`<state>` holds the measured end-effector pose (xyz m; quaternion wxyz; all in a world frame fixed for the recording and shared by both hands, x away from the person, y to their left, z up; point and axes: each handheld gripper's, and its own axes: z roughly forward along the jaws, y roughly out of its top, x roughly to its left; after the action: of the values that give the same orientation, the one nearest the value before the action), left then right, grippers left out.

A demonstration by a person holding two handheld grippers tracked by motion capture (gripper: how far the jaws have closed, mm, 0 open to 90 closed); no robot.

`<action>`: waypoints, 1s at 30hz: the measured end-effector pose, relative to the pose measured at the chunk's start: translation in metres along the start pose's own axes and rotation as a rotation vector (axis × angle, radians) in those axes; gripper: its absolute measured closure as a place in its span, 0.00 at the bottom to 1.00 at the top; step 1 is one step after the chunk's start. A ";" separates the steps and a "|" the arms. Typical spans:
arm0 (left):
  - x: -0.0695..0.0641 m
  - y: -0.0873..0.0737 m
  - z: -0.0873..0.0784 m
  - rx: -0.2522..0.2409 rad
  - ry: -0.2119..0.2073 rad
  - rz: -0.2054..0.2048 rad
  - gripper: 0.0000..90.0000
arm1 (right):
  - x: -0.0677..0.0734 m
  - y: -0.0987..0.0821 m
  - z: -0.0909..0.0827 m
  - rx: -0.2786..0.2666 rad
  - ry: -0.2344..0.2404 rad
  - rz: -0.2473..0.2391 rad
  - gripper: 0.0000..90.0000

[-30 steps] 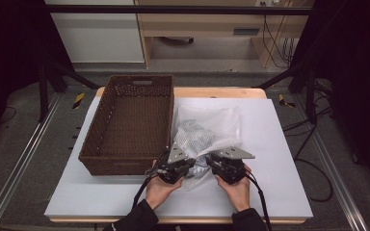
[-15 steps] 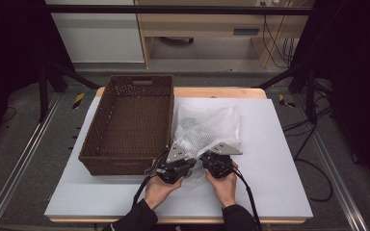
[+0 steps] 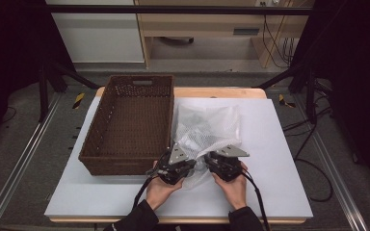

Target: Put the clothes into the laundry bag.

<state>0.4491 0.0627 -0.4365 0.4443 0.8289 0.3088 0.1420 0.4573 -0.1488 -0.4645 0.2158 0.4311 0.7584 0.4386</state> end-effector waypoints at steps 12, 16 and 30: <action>0.001 -0.005 0.007 0.014 0.014 0.000 0.98 | -0.013 -0.020 -0.004 0.096 -0.038 -0.001 0.69; 0.000 -0.005 0.008 0.015 0.015 -0.001 0.98 | -0.017 -0.026 0.000 0.139 -0.079 0.004 1.00; 0.001 -0.006 0.009 0.019 0.011 -0.009 0.98 | -0.017 -0.009 0.005 0.046 -0.067 0.027 0.55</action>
<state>0.4521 0.0597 -0.4467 0.4352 0.8310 0.3162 0.1418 0.4658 -0.1628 -0.4752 0.2252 0.4605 0.7549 0.4091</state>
